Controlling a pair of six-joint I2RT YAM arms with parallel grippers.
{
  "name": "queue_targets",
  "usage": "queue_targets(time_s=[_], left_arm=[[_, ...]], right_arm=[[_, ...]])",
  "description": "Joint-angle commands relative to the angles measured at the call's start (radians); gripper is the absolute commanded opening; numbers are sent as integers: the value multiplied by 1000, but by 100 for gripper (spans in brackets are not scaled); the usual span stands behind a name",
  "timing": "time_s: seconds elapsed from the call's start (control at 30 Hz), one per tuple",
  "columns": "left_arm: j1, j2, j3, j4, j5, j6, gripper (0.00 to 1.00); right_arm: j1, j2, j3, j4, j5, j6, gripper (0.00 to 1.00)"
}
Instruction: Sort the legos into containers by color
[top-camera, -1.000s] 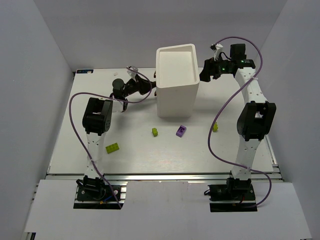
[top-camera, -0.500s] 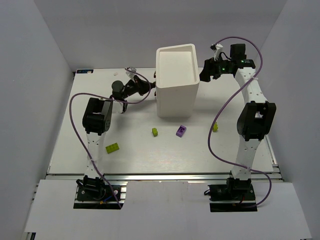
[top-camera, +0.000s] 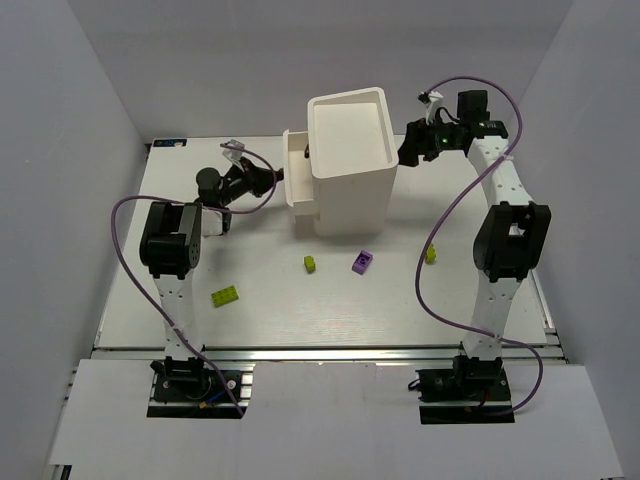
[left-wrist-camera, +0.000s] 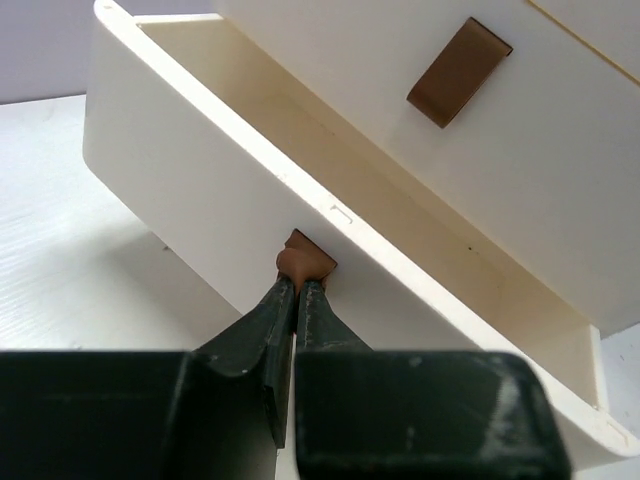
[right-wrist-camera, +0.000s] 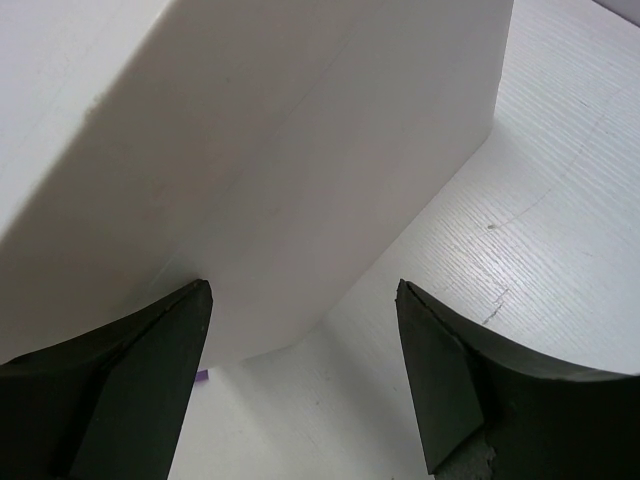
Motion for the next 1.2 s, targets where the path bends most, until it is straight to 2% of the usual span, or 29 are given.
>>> queue_targets(time_s=[0.0,0.07,0.1,0.13,0.17,0.2,0.4,0.53,0.67,0.7,0.73,0.77,0.8,0.83,0.93,1.0,1.07,1.17], left_arm=[[39,-99,-34,-51,10,47,0],[39,-105,-41,-69,18,52,0],[48,-107,-36,-77,21,53,12],[48,-107,-30,-88,24,50,28],[48,-110,-25,-115,21,50,61],[48,-117,-12,-131,15,56,97],[70,-159,13,-227,-40,35,98],[113,-211,30,-316,-51,32,98],[137,-292,51,-410,-52,20,98],[148,-298,60,-439,-49,4,98],[159,-304,71,-471,-51,3,98],[159,-326,83,-537,-60,-2,98],[168,-335,85,-565,-68,-2,98],[168,-349,85,-592,-72,0,98],[191,-425,71,-696,-97,7,98],[202,-497,94,-896,-193,64,98],[213,-541,110,-1069,-259,108,98],[223,-639,101,-1239,-353,142,98]], right_arm=[[0,-30,-4,23,-4,12,81],[0,-33,-4,29,6,14,86],[-4,-33,-5,31,19,14,89],[0,-35,-6,35,32,17,89],[-1,-45,-7,42,45,17,89],[-4,-50,-10,45,57,18,89],[-27,-153,-148,130,131,11,89],[-79,-237,-306,140,8,-89,89],[-95,-355,-496,-30,-115,-476,78],[-92,-373,-528,-90,-141,-737,76],[-90,-410,-559,-224,-152,-878,74],[-84,-426,-590,-286,-159,-1013,74],[-82,-440,-639,-341,-159,-1250,74],[-75,-455,-657,-418,-152,-1337,76],[-41,-463,-691,-483,-103,-1559,82],[43,-466,-723,-486,-48,-1630,84],[74,-483,-752,-422,-12,-1692,86],[173,-516,-828,-312,65,-1703,89]])
